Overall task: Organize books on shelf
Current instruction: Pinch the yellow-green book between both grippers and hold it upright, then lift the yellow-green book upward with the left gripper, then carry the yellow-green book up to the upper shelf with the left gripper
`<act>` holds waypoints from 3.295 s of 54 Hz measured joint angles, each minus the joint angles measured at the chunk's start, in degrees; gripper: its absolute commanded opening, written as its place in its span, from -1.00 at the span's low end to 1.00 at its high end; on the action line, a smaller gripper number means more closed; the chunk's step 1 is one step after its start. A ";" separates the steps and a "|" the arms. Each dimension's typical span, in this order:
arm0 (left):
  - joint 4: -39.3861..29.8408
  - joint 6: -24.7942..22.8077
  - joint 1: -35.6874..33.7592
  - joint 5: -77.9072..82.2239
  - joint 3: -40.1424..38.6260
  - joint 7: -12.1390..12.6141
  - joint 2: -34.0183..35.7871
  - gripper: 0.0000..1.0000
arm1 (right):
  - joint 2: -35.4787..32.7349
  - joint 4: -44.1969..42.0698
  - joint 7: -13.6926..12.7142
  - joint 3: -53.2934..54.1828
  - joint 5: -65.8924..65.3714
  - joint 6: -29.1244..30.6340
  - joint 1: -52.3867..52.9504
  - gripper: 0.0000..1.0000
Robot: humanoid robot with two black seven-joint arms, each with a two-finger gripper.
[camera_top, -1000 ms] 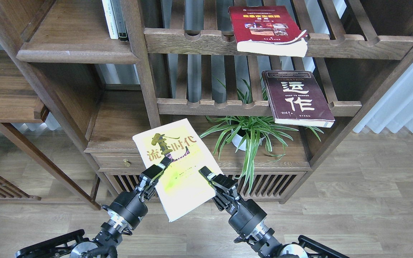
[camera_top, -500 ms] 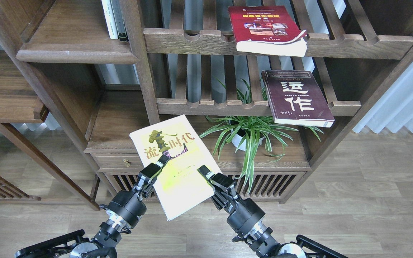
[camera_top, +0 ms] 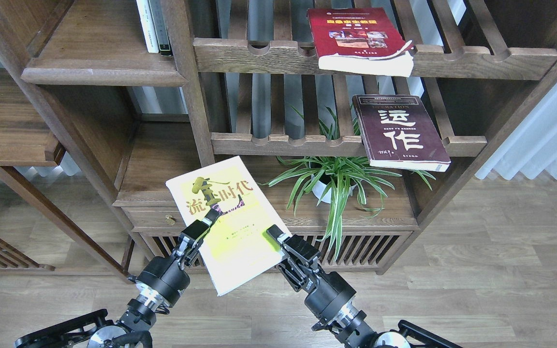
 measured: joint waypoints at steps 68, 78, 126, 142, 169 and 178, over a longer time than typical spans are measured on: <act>-8.07 0.00 6.17 15.86 -24.95 22.84 -1.99 -1.00 | 3.77 -7.84 0.17 6.29 -0.11 0.00 3.24 0.81; -8.17 0.00 5.68 16.01 -30.75 25.60 -5.02 -1.00 | 3.75 -7.94 0.17 6.34 -0.11 0.00 3.32 0.81; -8.24 0.00 -2.10 15.88 -48.30 34.31 -16.92 -1.00 | 3.73 -11.03 0.17 6.30 -0.10 0.00 5.08 0.81; -8.25 -0.04 -9.55 15.50 -53.90 33.95 -16.92 -1.00 | 3.81 -12.32 0.18 6.29 -0.12 0.00 6.21 0.81; -8.20 -0.01 -12.07 13.14 -62.62 33.86 -16.91 -1.00 | 3.80 -13.61 0.18 6.28 -0.12 0.00 7.00 0.81; -8.16 0.00 -13.02 12.39 -66.62 34.25 -16.87 -1.00 | 4.28 -14.64 0.18 6.28 -0.12 0.00 7.25 0.83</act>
